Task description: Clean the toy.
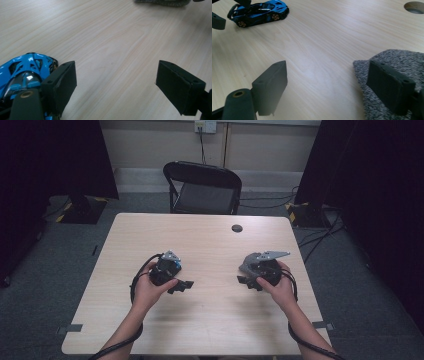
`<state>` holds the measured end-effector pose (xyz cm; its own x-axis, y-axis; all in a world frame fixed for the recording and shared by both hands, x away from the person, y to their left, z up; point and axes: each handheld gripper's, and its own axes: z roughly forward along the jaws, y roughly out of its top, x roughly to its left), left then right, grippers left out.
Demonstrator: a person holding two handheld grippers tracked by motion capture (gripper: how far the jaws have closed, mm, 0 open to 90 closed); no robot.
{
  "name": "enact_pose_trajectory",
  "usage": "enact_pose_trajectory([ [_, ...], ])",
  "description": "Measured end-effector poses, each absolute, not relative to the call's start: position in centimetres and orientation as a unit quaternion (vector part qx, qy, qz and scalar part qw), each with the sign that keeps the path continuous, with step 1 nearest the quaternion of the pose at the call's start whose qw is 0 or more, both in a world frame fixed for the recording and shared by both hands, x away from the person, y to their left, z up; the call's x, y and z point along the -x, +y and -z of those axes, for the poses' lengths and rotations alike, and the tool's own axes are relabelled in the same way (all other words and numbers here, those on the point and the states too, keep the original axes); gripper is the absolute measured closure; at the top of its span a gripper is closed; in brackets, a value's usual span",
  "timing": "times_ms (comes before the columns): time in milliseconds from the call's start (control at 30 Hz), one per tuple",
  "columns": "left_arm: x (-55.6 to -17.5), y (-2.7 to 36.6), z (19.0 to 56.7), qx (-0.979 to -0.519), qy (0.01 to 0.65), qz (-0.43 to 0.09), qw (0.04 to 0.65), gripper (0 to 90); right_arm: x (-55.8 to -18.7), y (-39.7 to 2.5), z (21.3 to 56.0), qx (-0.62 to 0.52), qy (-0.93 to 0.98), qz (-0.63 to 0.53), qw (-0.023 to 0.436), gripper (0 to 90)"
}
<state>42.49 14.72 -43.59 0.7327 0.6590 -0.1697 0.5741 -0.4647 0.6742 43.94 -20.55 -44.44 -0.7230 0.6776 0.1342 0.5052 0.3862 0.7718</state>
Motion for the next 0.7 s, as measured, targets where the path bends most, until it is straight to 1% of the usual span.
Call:
enact_pose_trajectory([
  [500, -41.6, 13.3, 44.4, -0.864, 0.341, -0.04, 0.368, 16.6, -43.1, -18.6, 44.6, -0.329, 0.839, -0.424, 0.091, 17.7],
  [700, -41.1, 12.7, 45.3, -0.868, 0.333, -0.029, 0.367, 16.6, -42.6, -18.1, 44.7, -0.316, 0.843, -0.427, 0.085, 17.9],
])
